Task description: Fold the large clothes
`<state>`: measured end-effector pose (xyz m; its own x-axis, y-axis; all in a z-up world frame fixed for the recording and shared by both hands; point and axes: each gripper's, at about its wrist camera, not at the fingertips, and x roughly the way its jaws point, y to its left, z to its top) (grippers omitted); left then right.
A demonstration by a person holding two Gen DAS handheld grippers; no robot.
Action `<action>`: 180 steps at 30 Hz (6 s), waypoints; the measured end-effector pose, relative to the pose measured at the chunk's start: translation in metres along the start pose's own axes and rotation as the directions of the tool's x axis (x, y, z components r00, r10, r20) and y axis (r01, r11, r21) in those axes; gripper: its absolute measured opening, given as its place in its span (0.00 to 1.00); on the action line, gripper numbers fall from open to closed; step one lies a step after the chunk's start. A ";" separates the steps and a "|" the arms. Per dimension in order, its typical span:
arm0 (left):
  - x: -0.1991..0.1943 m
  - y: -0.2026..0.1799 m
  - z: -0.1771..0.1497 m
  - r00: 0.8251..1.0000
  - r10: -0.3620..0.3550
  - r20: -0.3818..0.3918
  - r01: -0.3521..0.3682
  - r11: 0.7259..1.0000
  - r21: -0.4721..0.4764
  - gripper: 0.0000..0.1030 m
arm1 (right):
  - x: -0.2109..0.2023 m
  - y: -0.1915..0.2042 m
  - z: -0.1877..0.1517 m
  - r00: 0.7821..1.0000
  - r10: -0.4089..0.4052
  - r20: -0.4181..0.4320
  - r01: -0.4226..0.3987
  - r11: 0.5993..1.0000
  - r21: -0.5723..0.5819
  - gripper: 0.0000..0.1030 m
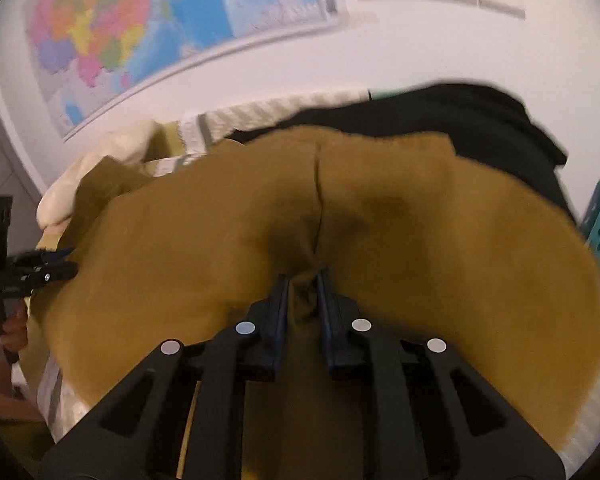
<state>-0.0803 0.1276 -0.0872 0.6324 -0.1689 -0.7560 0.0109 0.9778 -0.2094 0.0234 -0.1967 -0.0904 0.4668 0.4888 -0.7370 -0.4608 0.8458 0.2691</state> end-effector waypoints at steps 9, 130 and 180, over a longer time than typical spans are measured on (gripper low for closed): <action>-0.026 -0.021 0.012 0.997 -0.021 0.075 0.013 0.995 0.101 0.70 | -0.058 0.014 0.000 0.995 0.022 0.098 -0.019 0.999 -0.030 0.35; -0.016 0.011 -0.062 0.916 -0.396 0.060 0.395 0.868 -0.299 0.93 | -0.069 -0.062 -0.088 0.977 0.187 0.099 -0.211 0.832 0.513 0.87; 0.012 -0.011 -0.021 0.987 -0.132 0.089 0.152 0.948 -0.279 0.83 | -0.020 -0.044 -0.053 0.972 0.188 0.138 -0.233 0.826 0.514 0.55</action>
<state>-0.0891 0.1117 -0.1074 0.6919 -0.2849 -0.6634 -0.1095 0.8668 -0.4865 -0.0055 -0.2547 -0.1206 0.4711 0.6639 -0.5807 -0.1014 0.6948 0.7120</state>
